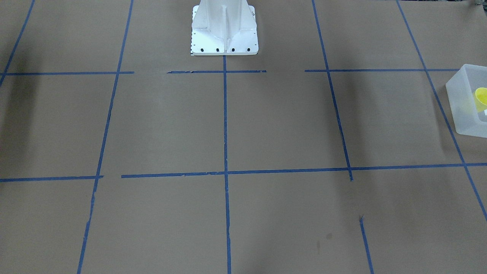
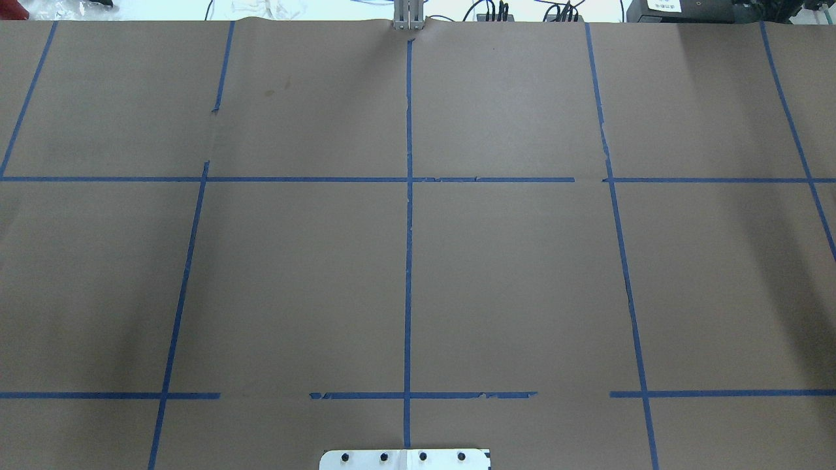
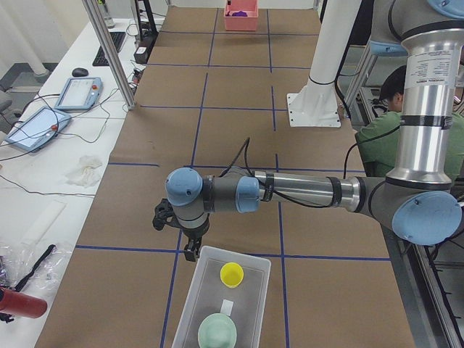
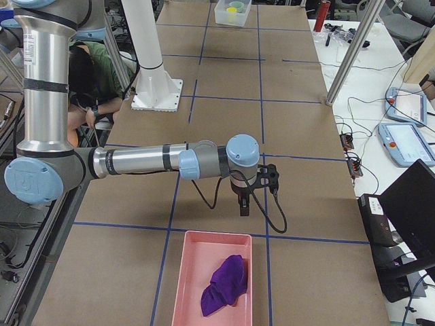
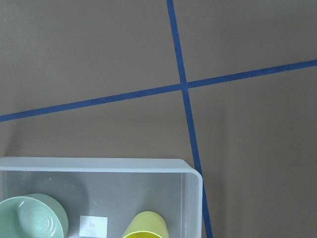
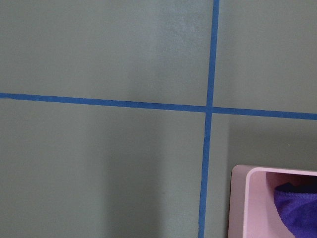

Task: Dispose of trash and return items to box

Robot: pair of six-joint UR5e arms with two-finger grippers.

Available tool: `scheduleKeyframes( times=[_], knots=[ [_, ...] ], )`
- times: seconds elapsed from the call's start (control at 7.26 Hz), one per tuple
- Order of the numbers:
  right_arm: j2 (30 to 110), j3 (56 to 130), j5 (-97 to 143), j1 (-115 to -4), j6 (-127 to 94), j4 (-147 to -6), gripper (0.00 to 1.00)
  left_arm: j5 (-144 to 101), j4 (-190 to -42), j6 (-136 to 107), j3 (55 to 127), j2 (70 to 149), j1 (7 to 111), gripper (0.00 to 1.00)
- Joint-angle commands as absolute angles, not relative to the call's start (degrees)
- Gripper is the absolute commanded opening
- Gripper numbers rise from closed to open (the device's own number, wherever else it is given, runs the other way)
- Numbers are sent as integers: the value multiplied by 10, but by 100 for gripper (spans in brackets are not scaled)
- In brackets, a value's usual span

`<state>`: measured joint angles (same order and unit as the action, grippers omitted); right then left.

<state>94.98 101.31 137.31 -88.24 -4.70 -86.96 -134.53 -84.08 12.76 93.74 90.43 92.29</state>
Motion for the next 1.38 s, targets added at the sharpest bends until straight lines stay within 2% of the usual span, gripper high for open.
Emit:
scheduleKeyframes(
  times=[0.0,1.24],
  knots=[
    [949,986,1373,-884,-40,-866,100,-1345,-842,127,938,904,925,100],
    [947,987,1370,-885,-27,-863,100,-1344,-867,24,933,909,925,100]
  ],
)
